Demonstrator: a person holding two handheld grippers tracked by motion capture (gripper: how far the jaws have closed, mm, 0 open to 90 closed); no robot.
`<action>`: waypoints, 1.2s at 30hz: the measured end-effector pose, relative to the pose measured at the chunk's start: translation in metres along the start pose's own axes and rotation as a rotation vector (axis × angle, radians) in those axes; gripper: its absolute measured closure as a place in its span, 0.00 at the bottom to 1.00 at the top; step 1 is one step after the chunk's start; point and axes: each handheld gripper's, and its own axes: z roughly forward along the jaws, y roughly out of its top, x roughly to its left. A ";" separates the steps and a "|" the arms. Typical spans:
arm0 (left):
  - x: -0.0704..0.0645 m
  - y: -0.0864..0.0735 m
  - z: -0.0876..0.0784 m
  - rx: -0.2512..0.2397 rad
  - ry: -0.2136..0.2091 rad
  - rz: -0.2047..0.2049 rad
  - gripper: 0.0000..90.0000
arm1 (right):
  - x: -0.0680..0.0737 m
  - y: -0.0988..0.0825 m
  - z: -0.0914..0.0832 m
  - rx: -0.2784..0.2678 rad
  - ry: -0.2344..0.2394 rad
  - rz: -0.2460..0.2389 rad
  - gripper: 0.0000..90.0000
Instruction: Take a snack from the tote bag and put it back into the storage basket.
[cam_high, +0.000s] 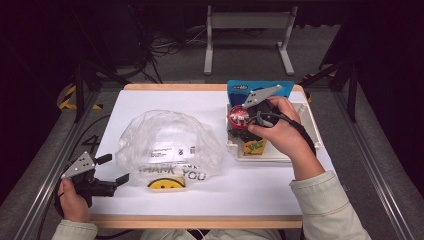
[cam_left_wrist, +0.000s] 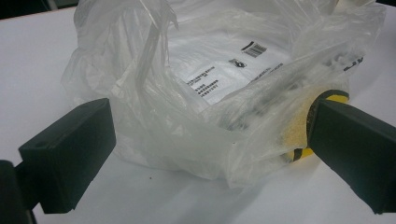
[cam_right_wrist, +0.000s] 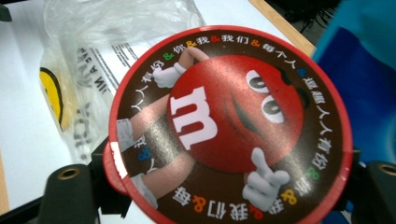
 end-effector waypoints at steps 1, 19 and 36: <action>0.000 0.000 0.000 -0.001 0.000 -0.006 0.02 | -0.001 -0.002 -0.003 0.001 -0.004 0.002 0.28; -0.001 0.000 0.002 0.000 -0.002 -0.003 0.02 | -0.029 -0.037 -0.035 0.029 -0.077 0.062 0.28; -0.001 0.001 0.003 0.006 -0.003 -0.004 0.02 | -0.053 -0.063 -0.054 0.019 -0.128 0.093 0.28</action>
